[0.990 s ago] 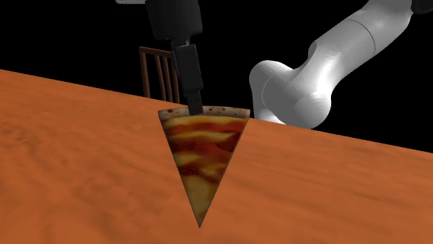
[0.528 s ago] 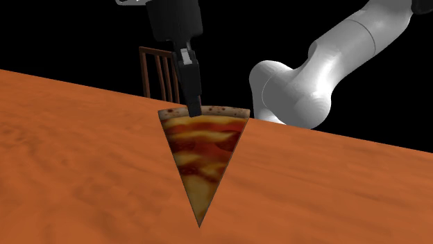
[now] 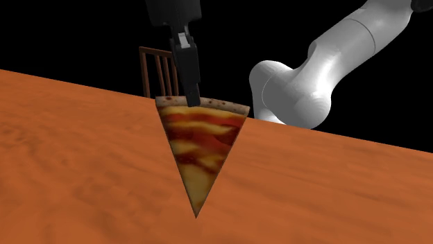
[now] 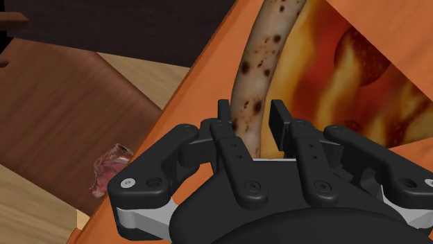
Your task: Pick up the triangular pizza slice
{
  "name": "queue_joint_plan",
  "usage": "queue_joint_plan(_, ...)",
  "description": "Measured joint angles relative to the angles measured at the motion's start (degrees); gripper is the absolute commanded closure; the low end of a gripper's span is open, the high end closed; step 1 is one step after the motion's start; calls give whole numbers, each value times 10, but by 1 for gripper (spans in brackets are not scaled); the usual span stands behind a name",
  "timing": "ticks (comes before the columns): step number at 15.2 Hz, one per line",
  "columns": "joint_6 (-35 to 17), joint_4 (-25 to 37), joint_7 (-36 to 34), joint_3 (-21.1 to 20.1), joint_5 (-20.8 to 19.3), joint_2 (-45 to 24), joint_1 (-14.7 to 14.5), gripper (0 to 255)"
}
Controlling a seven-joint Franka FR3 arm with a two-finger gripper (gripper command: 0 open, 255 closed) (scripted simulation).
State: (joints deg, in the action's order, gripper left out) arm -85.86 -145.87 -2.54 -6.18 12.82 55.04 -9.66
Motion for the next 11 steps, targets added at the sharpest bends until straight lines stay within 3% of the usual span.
queue_joint_plan(11,68,95,-11,8,-6,-26,1,255)
